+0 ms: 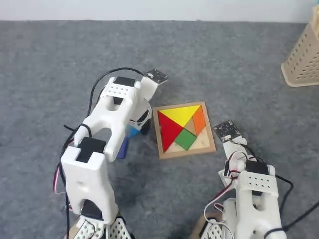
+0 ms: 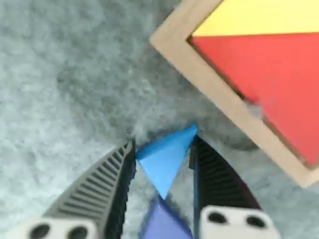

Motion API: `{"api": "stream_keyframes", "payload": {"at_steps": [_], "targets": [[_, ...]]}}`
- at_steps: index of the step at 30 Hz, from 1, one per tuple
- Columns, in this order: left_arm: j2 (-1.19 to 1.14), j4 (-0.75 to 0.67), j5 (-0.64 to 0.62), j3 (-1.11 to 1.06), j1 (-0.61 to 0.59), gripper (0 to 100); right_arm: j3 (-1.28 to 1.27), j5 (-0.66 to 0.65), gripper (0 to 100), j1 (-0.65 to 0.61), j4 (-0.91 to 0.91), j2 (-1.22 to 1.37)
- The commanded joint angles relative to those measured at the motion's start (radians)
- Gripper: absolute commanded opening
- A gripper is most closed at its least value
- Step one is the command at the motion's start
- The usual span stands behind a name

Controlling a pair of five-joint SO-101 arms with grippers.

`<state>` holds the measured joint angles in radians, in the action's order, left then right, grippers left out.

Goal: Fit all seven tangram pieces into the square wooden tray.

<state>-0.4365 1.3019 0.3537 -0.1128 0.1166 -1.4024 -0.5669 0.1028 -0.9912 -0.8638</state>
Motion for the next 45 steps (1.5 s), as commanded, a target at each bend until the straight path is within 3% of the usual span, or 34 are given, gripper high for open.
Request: {"api": "stream_keyframes", "payload": {"at_steps": [1,14,26,37,45], "targets": [[0.012,0.023,0.066,0.039,0.009,20,0.0,-0.014,0.6,0.015,0.01,-0.012],[0.006,0.025,0.172,-0.048,0.003,20,0.0,-0.014,0.6,0.015,0.01,-0.012],[0.021,0.028,0.216,-0.056,0.009,8,0.0,-0.014,0.6,0.013,0.01,-0.012],[0.256,0.143,0.213,-0.042,0.017,7,0.0,-0.014,0.6,0.012,0.01,-0.012],[0.433,0.184,0.1,-0.068,0.23,7,0.0,-0.014,0.6,0.012,0.01,-0.012]]}}
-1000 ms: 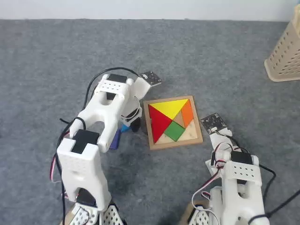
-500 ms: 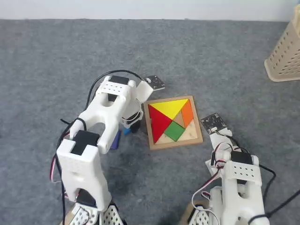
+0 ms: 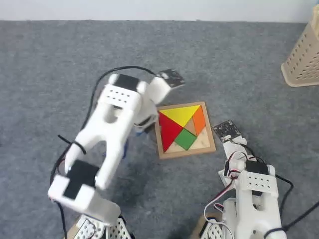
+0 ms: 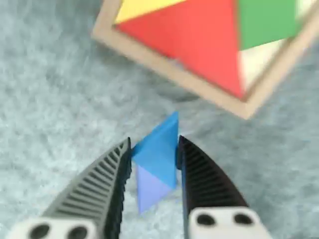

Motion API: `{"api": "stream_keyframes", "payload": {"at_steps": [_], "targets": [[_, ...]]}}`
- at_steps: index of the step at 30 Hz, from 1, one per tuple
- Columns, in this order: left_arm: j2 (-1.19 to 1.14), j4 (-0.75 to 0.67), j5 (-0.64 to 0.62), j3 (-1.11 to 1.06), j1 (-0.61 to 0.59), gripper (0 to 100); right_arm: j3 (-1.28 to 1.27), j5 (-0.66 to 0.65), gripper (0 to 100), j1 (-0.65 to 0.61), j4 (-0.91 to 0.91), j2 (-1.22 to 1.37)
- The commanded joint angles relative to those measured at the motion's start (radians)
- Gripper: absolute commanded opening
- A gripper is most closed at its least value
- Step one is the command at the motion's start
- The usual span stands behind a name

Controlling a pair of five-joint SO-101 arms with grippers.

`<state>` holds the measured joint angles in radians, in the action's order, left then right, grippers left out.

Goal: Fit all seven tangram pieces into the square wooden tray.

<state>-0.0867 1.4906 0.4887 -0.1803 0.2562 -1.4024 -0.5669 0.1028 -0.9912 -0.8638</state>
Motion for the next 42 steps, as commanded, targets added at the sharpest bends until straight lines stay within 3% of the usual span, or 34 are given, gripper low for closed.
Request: {"api": "stream_keyframes", "payload": {"at_steps": [1,5,10,18,23,36,42], "targets": [[0.078,-0.023,-0.044,-0.013,0.13,7,0.0,-0.014,0.6,0.013,0.01,-0.012],[0.021,-0.14,-0.081,-0.088,0.238,7,0.0,-0.014,0.6,0.015,0.01,-0.012],[-0.094,-0.222,-0.084,-0.12,0.272,7,0.0,-0.014,0.6,0.015,0.01,-0.012],[-0.135,-0.229,-0.08,-0.105,0.272,7,0.0,-0.015,0.6,0.015,0.01,-0.012],[-0.137,-0.229,-0.078,-0.105,0.272,13,0.0,-0.015,0.6,0.015,0.01,-0.012],[-0.127,-0.229,-0.078,-0.104,0.272,14,0.0,-0.015,0.6,0.013,0.01,-0.012],[-0.127,-0.227,-0.077,-0.084,0.258,19,0.0,-0.015,0.6,0.013,0.01,-0.012]]}}
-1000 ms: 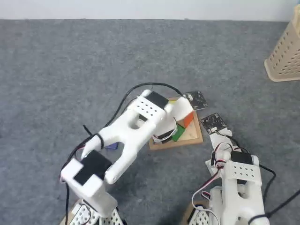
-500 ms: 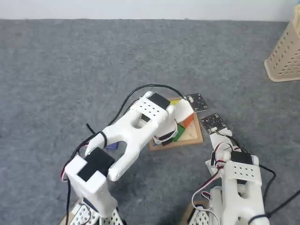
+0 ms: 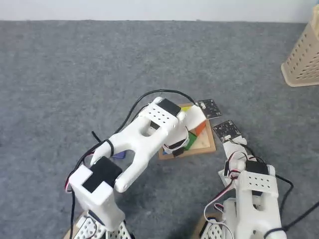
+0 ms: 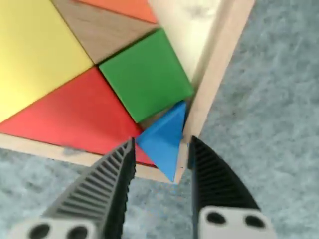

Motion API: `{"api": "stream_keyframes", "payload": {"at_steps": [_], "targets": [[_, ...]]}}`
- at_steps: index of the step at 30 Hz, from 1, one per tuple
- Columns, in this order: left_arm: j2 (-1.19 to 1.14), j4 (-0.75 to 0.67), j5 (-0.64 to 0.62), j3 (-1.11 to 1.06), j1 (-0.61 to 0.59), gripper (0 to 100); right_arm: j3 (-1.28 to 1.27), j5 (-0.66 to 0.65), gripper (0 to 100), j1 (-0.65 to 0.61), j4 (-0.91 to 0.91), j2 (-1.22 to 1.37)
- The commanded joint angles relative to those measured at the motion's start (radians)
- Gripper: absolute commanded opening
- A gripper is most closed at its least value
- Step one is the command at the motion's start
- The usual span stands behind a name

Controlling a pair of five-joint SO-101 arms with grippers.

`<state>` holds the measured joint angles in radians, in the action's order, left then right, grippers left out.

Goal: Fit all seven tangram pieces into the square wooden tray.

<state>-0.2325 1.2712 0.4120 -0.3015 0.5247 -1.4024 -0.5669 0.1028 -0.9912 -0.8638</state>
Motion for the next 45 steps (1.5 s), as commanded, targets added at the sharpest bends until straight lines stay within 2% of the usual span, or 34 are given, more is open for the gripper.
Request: {"api": "stream_keyframes", "payload": {"at_steps": [1,12,40,45], "targets": [[0.018,-0.008,0.0,0.041,-0.02,19,0.0,-0.015,0.6,0.013,0.01,-0.012],[0.014,-0.037,-0.006,0.042,-0.064,11,0.0,-0.015,0.6,0.015,0.01,-0.012],[0.005,-0.021,-0.061,0.047,0.017,11,0.0,-0.015,0.6,0.012,0.012,-0.012],[0.015,-0.003,-0.129,0.064,-0.003,11,0.0,-0.015,0.6,0.013,0.012,-0.012]]}}
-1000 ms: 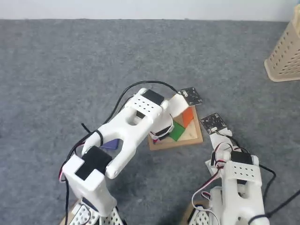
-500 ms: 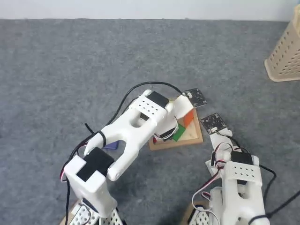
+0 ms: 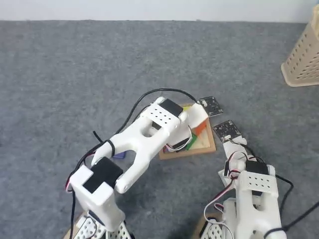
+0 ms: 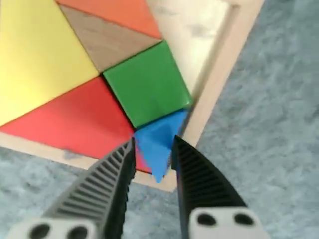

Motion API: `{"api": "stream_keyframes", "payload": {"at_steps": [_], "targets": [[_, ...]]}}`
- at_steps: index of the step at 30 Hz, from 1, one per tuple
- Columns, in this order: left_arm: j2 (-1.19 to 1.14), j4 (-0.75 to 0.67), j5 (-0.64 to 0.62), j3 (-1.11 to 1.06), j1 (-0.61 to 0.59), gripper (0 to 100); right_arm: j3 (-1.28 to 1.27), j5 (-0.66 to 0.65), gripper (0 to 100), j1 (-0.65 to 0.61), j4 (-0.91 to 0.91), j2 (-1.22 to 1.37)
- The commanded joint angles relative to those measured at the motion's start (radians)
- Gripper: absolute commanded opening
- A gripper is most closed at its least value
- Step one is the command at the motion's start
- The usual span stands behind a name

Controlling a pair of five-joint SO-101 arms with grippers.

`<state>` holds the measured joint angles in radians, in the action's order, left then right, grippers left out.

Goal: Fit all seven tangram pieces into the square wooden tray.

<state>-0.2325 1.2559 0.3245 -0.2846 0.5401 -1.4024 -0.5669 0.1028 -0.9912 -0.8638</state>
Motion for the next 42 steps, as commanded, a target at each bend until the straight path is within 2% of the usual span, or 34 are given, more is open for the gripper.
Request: {"api": "stream_keyframes", "payload": {"at_steps": [1,9,18,24,37,42], "targets": [[0.015,0.02,-0.055,0.064,-0.034,11,0.0,-0.015,0.6,0.013,0.012,-0.012],[0.015,0.04,-0.158,0.093,-0.087,23,0.0,-0.015,0.6,0.013,0.012,-0.012],[-0.084,-0.046,-0.278,0.111,-0.276,15,0.0,-0.015,0.6,0.015,0.012,-0.012],[-0.173,-0.066,-0.284,0.136,-0.29,15,0.0,-0.015,0.6,0.015,0.012,-0.012],[-0.186,-0.051,-0.285,0.156,-0.321,15,0.0,-0.015,0.6,0.015,0.012,-0.012],[-0.175,-0.051,-0.281,0.165,-0.39,15,0.0,-0.015,0.6,0.015,0.012,-0.012]]}}
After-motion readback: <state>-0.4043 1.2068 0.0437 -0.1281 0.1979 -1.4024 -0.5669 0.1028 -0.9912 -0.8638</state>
